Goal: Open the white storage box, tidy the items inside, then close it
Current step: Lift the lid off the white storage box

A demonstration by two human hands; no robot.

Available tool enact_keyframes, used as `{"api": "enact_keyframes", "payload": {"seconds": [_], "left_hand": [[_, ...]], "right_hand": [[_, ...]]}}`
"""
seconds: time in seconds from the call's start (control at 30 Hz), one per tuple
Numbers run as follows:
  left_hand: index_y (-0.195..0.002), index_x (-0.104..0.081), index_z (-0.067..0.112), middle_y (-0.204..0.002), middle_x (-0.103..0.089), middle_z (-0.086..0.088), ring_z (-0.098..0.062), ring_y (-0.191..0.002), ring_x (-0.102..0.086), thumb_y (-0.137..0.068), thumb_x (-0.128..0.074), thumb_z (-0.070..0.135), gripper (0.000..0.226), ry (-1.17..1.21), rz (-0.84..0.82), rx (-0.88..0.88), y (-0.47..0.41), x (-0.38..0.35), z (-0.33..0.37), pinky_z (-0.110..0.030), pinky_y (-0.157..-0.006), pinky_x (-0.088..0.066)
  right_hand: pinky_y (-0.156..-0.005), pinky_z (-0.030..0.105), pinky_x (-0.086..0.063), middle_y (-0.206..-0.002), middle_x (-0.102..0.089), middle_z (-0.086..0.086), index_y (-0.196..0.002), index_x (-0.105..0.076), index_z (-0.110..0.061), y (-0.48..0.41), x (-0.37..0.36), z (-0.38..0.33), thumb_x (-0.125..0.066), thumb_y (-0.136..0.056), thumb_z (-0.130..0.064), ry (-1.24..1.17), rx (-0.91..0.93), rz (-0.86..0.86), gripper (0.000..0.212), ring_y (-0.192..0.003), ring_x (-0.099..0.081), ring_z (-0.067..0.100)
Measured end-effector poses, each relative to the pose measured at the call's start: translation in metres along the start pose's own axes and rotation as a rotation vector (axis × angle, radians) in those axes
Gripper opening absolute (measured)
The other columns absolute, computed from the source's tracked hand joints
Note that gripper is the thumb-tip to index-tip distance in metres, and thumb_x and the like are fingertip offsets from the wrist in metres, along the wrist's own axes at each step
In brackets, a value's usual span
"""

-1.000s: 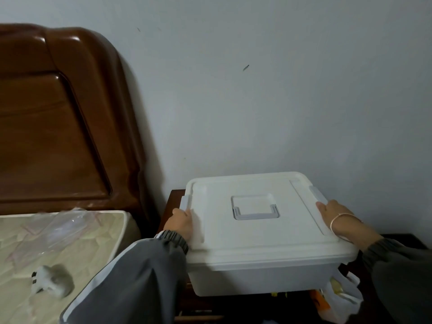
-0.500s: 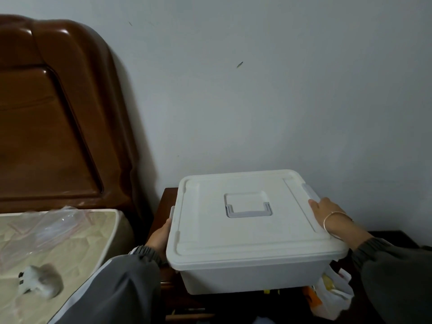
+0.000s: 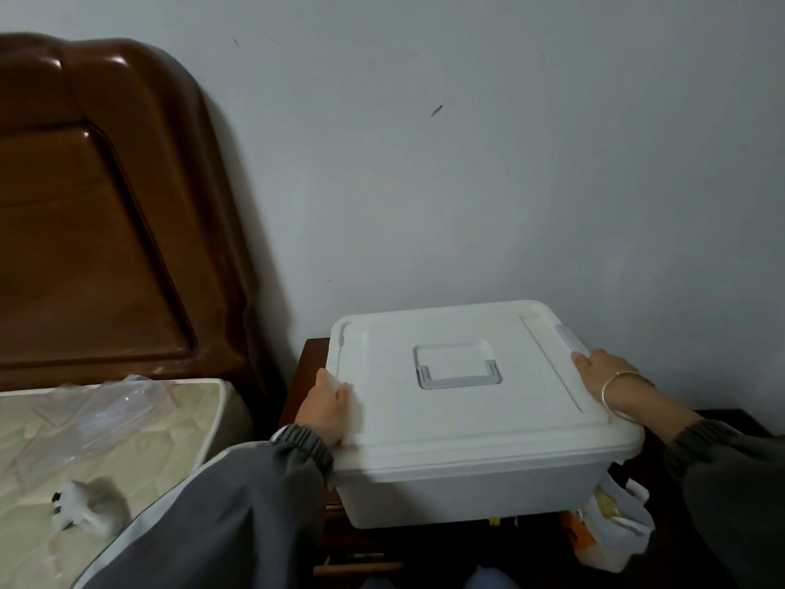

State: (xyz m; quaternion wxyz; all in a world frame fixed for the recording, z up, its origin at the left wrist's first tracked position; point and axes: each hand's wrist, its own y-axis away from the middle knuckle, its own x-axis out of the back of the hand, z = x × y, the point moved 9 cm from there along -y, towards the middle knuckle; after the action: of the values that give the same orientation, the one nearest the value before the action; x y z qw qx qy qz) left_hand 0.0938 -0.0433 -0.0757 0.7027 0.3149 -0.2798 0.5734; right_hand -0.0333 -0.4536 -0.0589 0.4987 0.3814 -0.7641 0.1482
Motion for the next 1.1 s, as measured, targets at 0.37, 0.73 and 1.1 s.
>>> {"api": "enact_keyframes", "payload": {"seconds": [0.37, 0.73, 1.1], "left_hand": [[-0.109, -0.041, 0.01, -0.103, -0.057, -0.011, -0.03, -0.092, -0.055, -0.098, -0.037, 0.034, 0.027, 0.006, 0.002, 0.043, -0.011, -0.001, -0.013, -0.033, -0.078, -0.037], [-0.112, -0.056, 0.01, -0.104, -0.058, -0.003, -0.018, -0.083, -0.052, -0.097, -0.042, 0.028, 0.027, 0.141, 0.024, 0.038, 0.001, 0.008, -0.004, -0.028, -0.078, -0.034], [-0.145, -0.035, 0.002, -0.149, -0.038, -0.014, -0.031, -0.134, -0.04, -0.102, -0.03, 0.038, 0.056, 0.503, -0.218, 0.128, 0.019, 0.001, 0.004, -0.043, -0.114, -0.029]], "right_hand": [[-0.085, 0.041, -0.049, -0.097, -0.067, 0.017, -0.1, -0.064, -0.001, 0.001, -0.018, 0.048, -0.053, -0.086, -0.052, -0.668, -0.206, -0.168, 0.054, -0.089, -0.062, 0.033], [-0.077, 0.04, -0.048, -0.087, -0.072, 0.016, -0.106, -0.062, 0.001, 0.015, -0.016, 0.058, -0.041, -0.096, -0.041, -0.861, -0.296, -0.146, 0.048, -0.085, -0.067, 0.025], [-0.1, 0.046, -0.044, -0.121, -0.062, 0.016, -0.124, -0.057, -0.01, 0.046, -0.004, 0.003, -0.04, -0.092, -0.054, -0.93, -0.055, -0.308, 0.057, -0.111, -0.059, 0.033]]}}
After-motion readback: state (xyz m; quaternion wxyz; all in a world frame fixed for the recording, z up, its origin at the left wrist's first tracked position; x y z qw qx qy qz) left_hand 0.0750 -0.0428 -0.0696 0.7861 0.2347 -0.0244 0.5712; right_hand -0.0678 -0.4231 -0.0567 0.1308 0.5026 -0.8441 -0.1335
